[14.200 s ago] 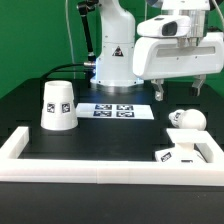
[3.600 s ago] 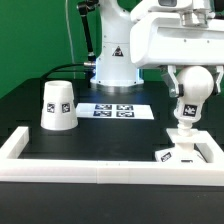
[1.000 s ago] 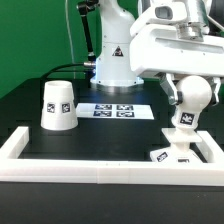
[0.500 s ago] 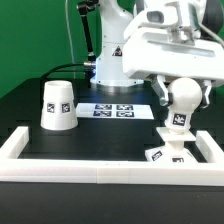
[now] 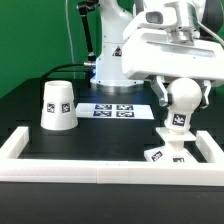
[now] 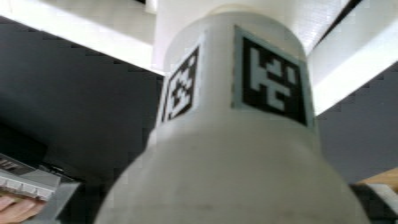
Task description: Assemble lamp
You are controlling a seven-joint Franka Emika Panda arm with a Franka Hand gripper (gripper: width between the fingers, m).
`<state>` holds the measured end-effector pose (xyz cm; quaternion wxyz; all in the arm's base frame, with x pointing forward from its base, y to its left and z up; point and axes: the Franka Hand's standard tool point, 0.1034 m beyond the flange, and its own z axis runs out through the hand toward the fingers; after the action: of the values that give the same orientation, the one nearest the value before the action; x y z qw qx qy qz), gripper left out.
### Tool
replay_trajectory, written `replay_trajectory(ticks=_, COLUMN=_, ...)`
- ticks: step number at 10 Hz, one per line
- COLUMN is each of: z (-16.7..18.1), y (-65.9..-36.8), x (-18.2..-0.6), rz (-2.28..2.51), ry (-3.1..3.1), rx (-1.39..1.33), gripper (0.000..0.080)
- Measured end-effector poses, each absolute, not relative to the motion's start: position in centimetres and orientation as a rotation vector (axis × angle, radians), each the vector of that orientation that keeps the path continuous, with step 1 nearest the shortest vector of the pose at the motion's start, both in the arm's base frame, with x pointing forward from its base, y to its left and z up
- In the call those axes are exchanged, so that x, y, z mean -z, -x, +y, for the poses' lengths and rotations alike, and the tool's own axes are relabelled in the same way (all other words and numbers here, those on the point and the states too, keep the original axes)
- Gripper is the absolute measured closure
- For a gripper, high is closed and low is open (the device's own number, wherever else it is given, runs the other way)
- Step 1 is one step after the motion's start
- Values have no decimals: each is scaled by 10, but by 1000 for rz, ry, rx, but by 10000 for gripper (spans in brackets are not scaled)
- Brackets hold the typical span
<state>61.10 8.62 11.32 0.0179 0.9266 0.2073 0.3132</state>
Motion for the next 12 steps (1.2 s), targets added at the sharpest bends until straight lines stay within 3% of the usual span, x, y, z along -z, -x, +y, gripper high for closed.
replay_trajectory(ticks=1, z=86, y=-611, x=-113, rz=644, ry=-2880, rx=-970, gripper=223)
replay_trajectory(ticks=2, z=86, y=-611, x=-113, rz=645, ry=-2881, rx=-967, gripper=125)
replay_trajectory(ticks=3, z=86, y=-611, x=-113, rz=645, ry=-2882, rx=-966, gripper=107)
replay_trajectory(ticks=9, z=84, y=-608, x=-141, rz=648, ry=-2901, rx=-919, gripper=101)
replay_trajectory(ticks=12, z=89, y=-610, x=-143, rz=661, ry=-2907, rx=-908, gripper=101)
